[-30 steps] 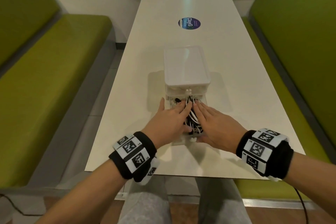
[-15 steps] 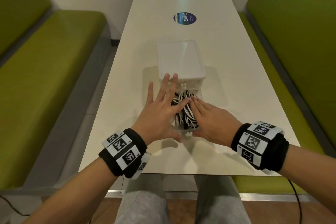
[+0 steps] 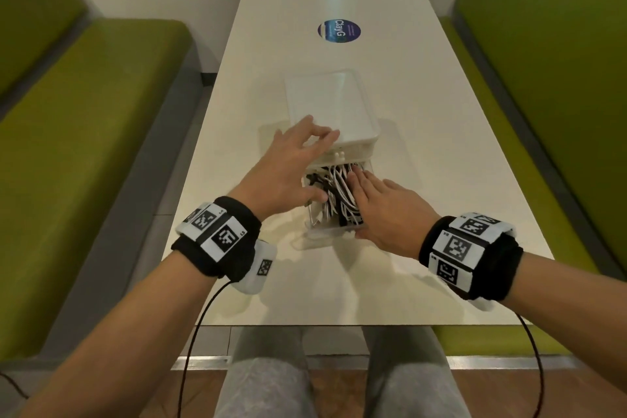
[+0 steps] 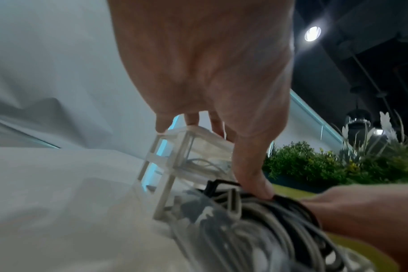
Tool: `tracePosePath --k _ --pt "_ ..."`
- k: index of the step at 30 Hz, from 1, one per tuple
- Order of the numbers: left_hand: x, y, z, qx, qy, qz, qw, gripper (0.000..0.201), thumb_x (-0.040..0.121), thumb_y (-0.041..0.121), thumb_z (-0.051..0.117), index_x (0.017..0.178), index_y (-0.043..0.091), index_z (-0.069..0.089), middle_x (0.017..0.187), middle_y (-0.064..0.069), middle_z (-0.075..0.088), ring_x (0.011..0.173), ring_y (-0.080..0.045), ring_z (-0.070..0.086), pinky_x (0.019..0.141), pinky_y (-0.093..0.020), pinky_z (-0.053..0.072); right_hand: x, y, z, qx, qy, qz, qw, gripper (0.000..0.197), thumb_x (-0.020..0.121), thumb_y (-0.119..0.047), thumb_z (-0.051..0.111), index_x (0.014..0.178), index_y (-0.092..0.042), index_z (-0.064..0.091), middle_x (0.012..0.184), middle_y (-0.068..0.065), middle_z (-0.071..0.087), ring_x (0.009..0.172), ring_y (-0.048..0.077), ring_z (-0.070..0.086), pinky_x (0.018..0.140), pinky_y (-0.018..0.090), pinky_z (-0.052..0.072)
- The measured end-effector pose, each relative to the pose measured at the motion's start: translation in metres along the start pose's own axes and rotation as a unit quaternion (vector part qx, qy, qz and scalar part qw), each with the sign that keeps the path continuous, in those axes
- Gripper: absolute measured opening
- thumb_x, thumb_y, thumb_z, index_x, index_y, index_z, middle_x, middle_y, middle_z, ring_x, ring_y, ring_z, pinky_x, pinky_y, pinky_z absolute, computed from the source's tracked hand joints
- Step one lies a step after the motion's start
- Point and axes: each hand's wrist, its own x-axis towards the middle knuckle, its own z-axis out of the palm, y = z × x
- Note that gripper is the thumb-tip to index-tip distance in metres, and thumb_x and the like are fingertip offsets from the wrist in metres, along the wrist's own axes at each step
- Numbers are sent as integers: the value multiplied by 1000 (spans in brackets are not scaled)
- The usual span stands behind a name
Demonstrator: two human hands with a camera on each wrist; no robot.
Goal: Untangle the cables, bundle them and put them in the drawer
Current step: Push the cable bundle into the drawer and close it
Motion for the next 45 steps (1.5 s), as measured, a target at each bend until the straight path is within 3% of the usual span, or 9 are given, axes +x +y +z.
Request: tracePosePath --k 3,7,16,21,27,31,36,41,45 --pt "-3 -7 8 -13 1 20 1000 93 75 16 80 151 22 29 152 0 29 148 -21 13 117 -36 24 1 4 2 -3 1 1 1000 94 94 -53 47 151 2 -5 161 20 -1 150 28 8 118 43 24" --pt "-3 -9 13 11 38 31 999 87 76 12 78 150 20 33 149 -1 33 147 -22 17 114 -38 31 0 6 4 -15 0 -3 1000 93 95 -53 45 151 3 -4 161 20 1 149 29 10 116 46 22" --pt "-1 -3 25 43 59 2 997 102 63 34 86 147 27 29 148 1 29 147 -22 14 110 -50 35 3 3 4 -46 -15 7 999 91 97 -48 46 150 4 -7 161 21 -1 150 29 8 117 46 20" --pt "-3 -11 18 -34 30 42 998 96 74 35 80 152 21 26 158 -2 22 150 -21 6 119 -43 21 6 -5 -3 -66 -44 28 996 84 101 -42 41 149 6 -9 160 23 -2 150 31 6 118 49 19" --pt "-5 -12 16 -55 35 40 997 96 71 60 69 150 20 32 159 5 24 150 -15 7 121 -34 16 16 -16 -10 -57 -67 62 994 83 101 -38 39 148 6 -13 161 21 -4 150 30 0 118 50 13" --pt "-3 -7 26 -78 126 20 989 69 82 34 74 143 19 46 152 4 39 147 -16 21 119 -34 24 15 -12 -6 -43 -51 53 996 86 100 -43 41 148 4 -14 161 19 -5 150 29 -1 118 51 12" --pt "-2 -3 33 -97 150 3 984 69 78 18 78 140 19 49 150 6 43 146 -15 23 117 -37 28 13 -9 -1 -12 -5 41 999 93 96 -47 49 150 2 -8 161 19 -2 150 30 -3 119 50 7" --pt "-2 -4 34 -107 156 1 982 70 76 12 78 139 19 50 149 6 44 145 -16 25 117 -36 28 8 -5 4 7 83 -6 997 98 78 -41 76 149 0 24 151 28 31 141 40 31 112 46 33" --pt "-2 -7 34 -86 161 15 983 67 79 6 74 140 18 49 150 5 43 145 -15 26 117 -34 29 4 -2 6 27 122 -73 989 87 75 -4 72 150 -3 28 149 26 37 134 44 41 100 42 46"
